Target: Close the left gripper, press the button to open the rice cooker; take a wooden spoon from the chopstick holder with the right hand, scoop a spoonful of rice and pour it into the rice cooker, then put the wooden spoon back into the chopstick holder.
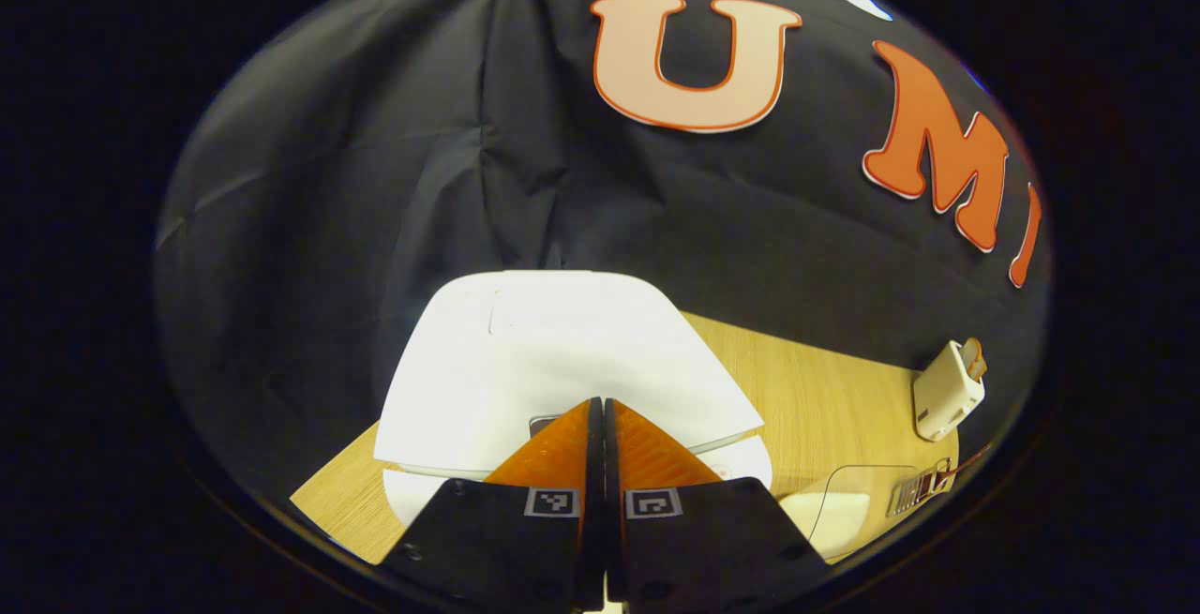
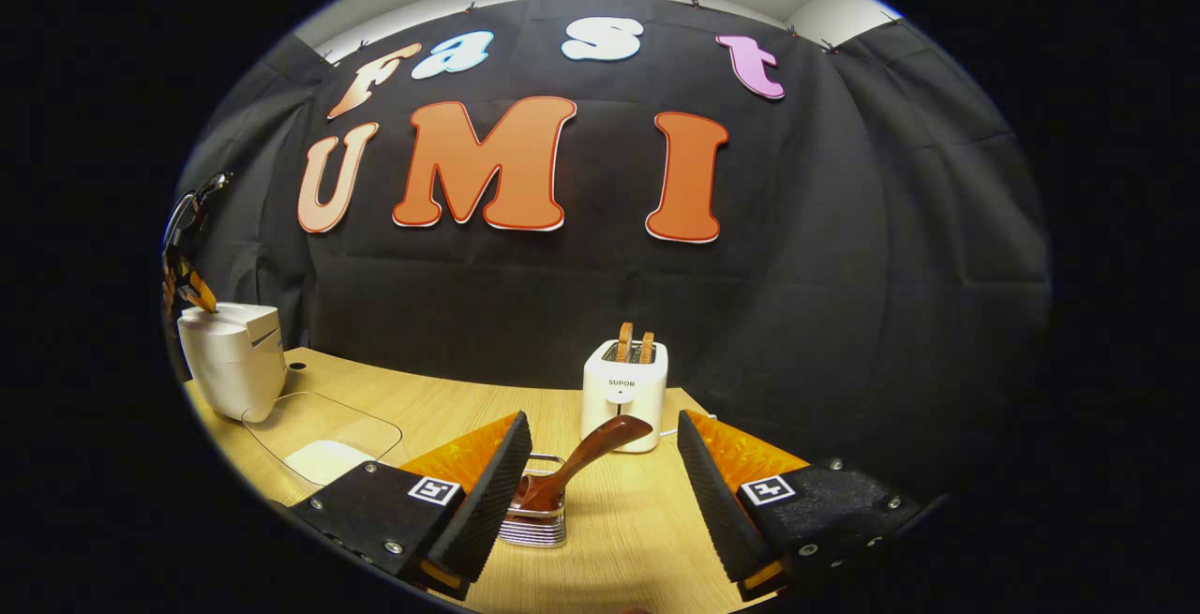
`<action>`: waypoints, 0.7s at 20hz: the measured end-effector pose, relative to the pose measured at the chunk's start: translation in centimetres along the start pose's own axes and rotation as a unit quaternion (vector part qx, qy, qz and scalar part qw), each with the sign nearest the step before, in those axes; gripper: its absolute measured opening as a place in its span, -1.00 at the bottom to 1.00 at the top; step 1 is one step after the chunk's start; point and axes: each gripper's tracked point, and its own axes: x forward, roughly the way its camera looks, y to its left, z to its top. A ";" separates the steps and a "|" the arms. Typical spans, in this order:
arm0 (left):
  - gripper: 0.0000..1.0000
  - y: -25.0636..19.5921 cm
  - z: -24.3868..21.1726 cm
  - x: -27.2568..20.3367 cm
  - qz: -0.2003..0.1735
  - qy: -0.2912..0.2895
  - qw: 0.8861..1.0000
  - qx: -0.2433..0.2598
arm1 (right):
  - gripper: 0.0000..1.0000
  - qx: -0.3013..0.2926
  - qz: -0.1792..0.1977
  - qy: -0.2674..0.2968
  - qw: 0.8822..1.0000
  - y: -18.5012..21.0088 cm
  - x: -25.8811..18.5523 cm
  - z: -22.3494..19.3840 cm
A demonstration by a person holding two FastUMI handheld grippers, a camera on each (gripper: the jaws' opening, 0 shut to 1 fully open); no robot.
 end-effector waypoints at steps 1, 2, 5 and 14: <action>-0.92 0.1 0.7 -0.4 0.008 -0.022 1.000 0.003 | 0.87 0.007 -0.002 0.008 1.000 0.0 0.1 -0.4; -0.92 0.0 1.9 -0.8 0.016 -0.048 0.999 0.008 | 0.87 0.016 0.002 0.017 1.000 0.3 0.3 -0.8; -0.92 -0.8 5.1 -2.9 0.036 -0.125 0.991 0.030 | 0.86 0.030 0.017 0.041 0.999 1.5 1.1 -2.2; -0.92 -2.4 6.2 -5.1 0.034 -0.182 0.981 0.049 | 0.59 0.117 0.014 0.109 0.987 2.0 4.7 -5.5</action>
